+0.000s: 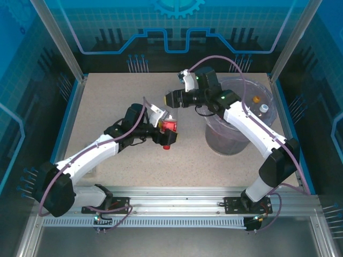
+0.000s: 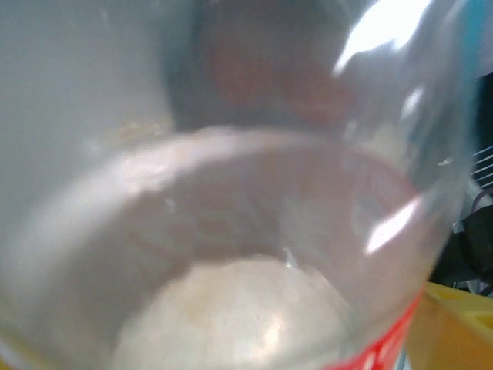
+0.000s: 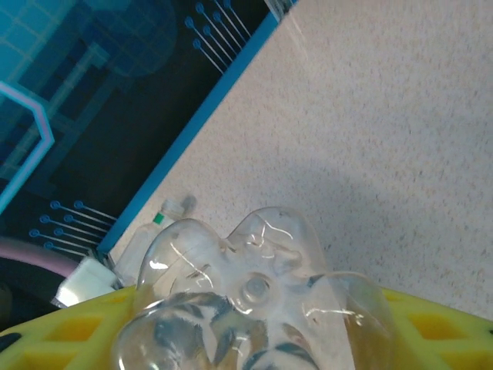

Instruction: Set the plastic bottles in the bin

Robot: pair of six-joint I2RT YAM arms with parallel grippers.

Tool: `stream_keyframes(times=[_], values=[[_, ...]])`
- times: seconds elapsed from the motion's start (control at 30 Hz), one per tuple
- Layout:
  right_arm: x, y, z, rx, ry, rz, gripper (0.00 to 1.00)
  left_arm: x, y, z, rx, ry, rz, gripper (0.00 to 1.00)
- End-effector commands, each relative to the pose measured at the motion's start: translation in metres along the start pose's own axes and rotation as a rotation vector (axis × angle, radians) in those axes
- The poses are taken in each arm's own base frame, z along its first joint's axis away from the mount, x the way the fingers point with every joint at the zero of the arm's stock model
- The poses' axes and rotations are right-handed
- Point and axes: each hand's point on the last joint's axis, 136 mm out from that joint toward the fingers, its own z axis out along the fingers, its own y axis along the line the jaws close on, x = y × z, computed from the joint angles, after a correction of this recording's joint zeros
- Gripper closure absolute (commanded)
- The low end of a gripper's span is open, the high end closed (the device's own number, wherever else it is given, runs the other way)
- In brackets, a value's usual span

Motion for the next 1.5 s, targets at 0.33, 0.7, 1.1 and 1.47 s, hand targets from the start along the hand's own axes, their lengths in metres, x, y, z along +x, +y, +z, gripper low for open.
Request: stream_keyframes(times=[0.33,0.7,1.1,1.47], values=[[-0.149,0.024,-0.179,0.148,-0.537,-0.322,0.63,-0.061,-0.020,-0.022,-0.025,-0.183,-0.029,0.01],[-0.164,-0.035,-0.325,0.447,-0.852,-0.289,0.70,-0.128,-0.065,0.033,0.019,-0.245,-0.060,0.04],[-0.094,-0.112,-0.330,0.761,-0.726,-0.246,0.72,-0.149,-0.053,0.092,-0.009,-0.234,-0.104,0.09],[-0.080,-0.146,-0.291,0.739,-0.653,-0.335,0.75,-0.133,-0.041,0.115,-0.037,-0.183,-0.134,0.10]])
